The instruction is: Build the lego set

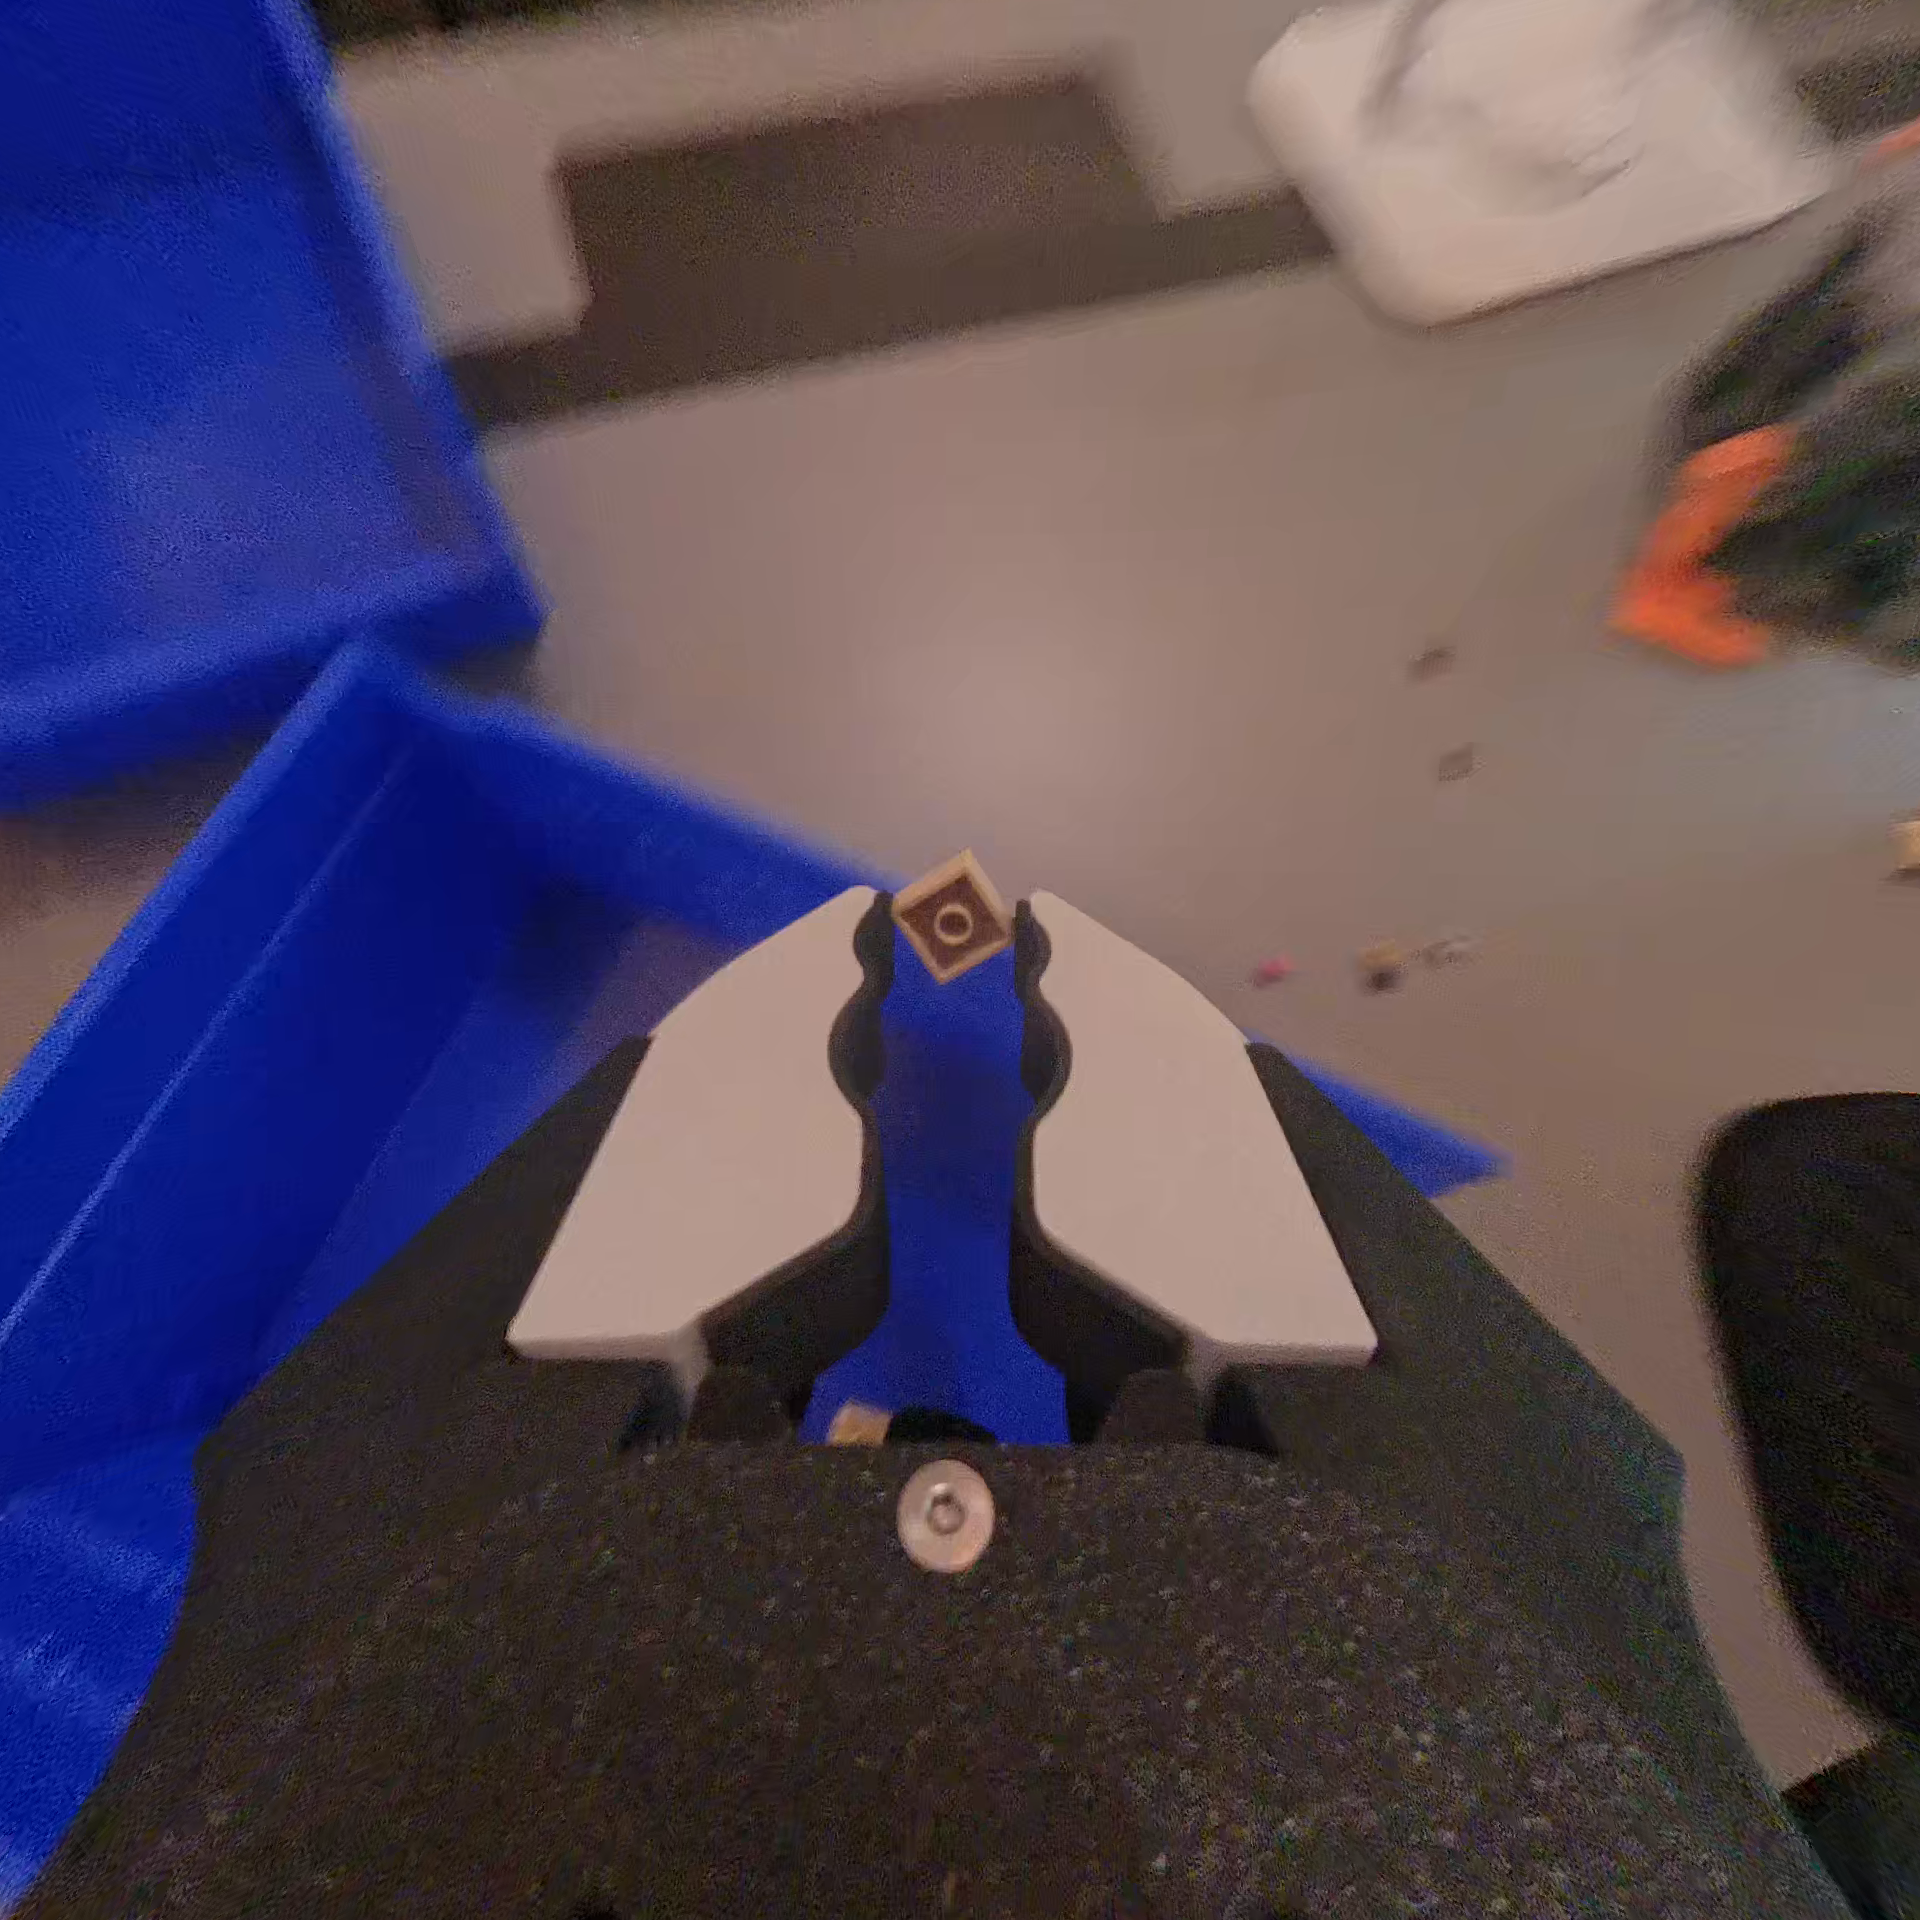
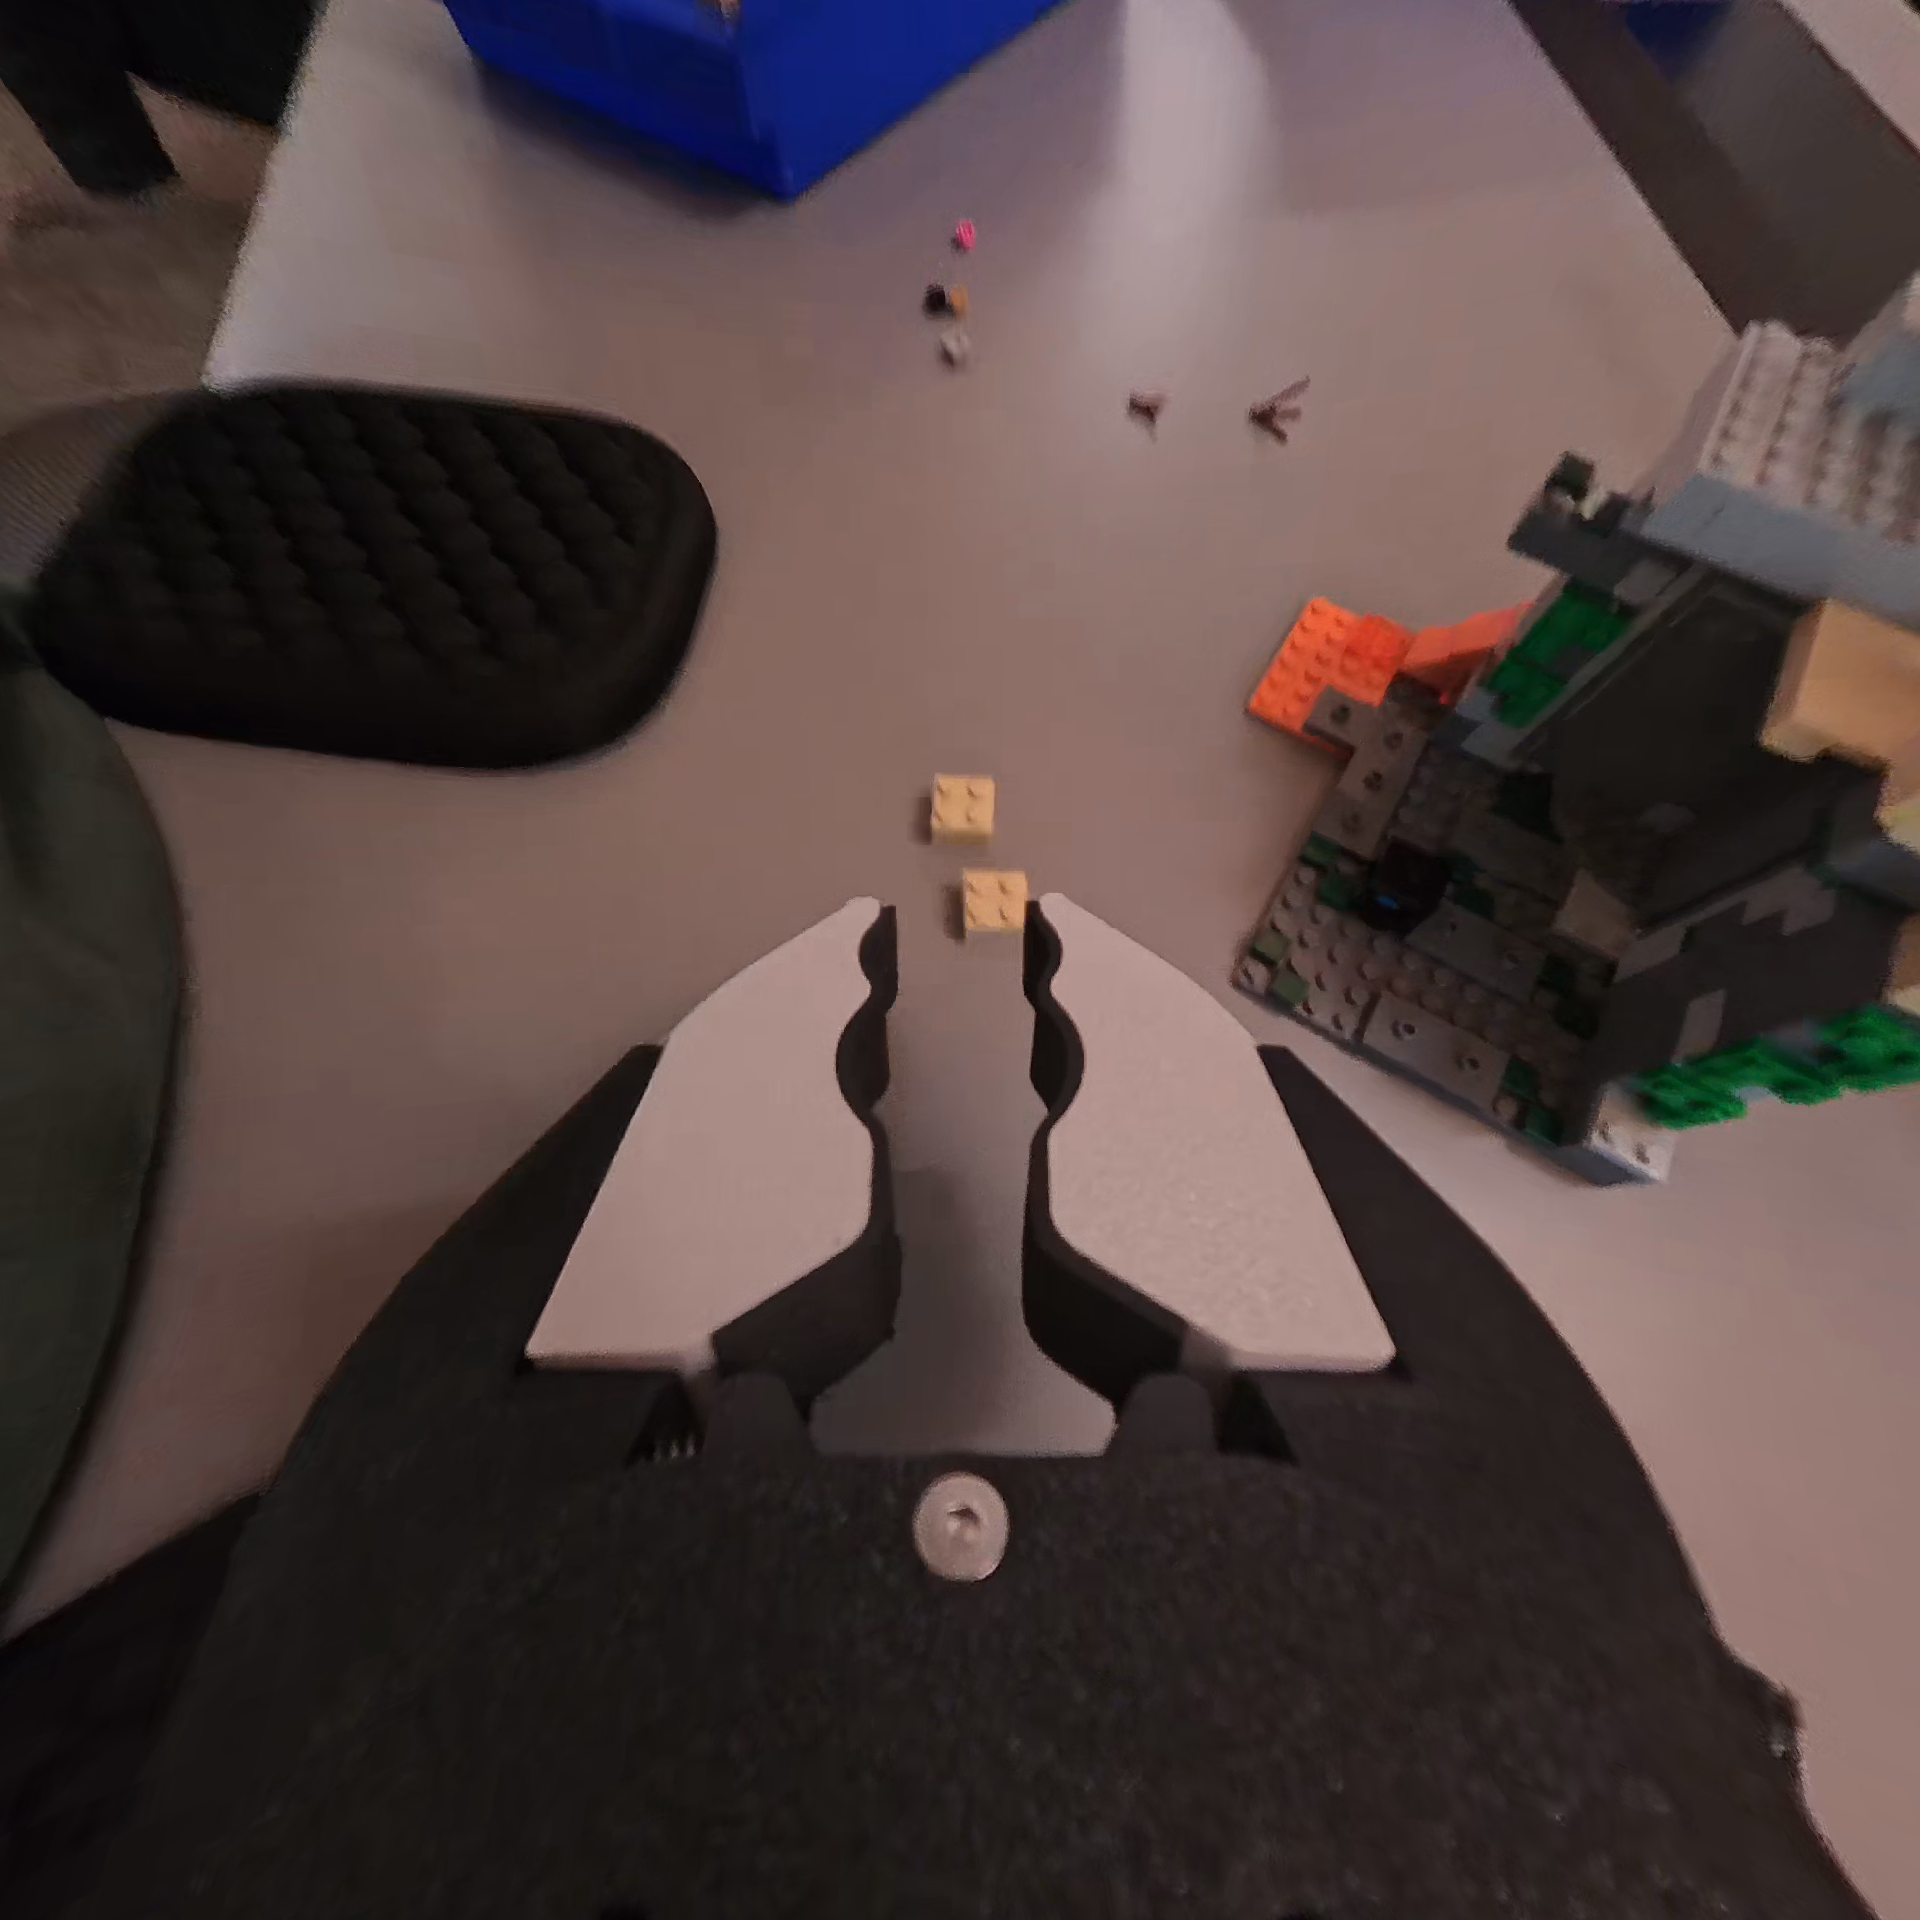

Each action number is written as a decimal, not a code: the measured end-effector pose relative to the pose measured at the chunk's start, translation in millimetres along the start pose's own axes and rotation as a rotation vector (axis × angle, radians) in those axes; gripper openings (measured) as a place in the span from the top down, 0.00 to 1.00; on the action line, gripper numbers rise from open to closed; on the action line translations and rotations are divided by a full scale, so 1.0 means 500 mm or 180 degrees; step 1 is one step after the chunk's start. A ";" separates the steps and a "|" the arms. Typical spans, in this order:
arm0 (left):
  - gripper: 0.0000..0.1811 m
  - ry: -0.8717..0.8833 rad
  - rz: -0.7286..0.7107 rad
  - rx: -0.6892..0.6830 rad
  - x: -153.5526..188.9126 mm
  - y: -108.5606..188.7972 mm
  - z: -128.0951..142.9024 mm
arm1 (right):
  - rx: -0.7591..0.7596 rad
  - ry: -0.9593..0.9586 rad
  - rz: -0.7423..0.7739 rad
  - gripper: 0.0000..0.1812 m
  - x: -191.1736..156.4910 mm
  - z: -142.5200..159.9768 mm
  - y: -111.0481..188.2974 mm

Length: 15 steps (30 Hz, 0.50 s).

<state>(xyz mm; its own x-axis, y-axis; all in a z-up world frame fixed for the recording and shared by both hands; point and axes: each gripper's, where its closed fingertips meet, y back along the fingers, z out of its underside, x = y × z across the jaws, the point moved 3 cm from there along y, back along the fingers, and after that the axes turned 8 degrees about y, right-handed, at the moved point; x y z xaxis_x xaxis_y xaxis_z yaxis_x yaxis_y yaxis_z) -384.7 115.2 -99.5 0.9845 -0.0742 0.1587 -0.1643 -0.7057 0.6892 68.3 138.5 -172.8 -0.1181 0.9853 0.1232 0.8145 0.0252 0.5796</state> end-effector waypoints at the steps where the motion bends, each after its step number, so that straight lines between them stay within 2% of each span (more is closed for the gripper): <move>1: 0.88 -0.0132 0.0244 0.0228 0.057 0.018 -0.019 | 0.0134 -0.0070 -0.0083 0.87 -0.005 -0.018 -0.002; 4: 0.88 -0.0630 0.0934 0.0754 0.239 0.052 -0.041 | 0.0663 -0.0375 -0.0416 0.87 -0.020 -0.087 -0.008; 9: 0.88 -0.1551 0.1568 0.1276 0.490 0.031 0.001 | 0.1610 -0.1238 -0.1188 0.84 -0.032 -0.207 -0.001; 12: 0.88 -0.1930 0.1713 0.1463 0.588 0.001 0.033 | 0.1816 -0.1962 -0.1720 0.80 -0.029 -0.234 -0.004; 15: 0.88 -0.2264 0.1726 0.1629 0.646 -0.023 0.053 | 0.1751 -0.2328 -0.1937 0.78 -0.033 -0.223 -0.018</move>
<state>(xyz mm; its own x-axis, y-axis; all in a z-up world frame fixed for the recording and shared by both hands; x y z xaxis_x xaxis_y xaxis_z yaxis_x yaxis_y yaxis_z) -63.0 80.7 -75.1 0.6214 -0.7545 -0.2112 -0.7155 -0.6563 0.2395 -0.5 103.2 -90.6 -0.3689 0.6400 -0.6740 0.8975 0.4338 -0.0793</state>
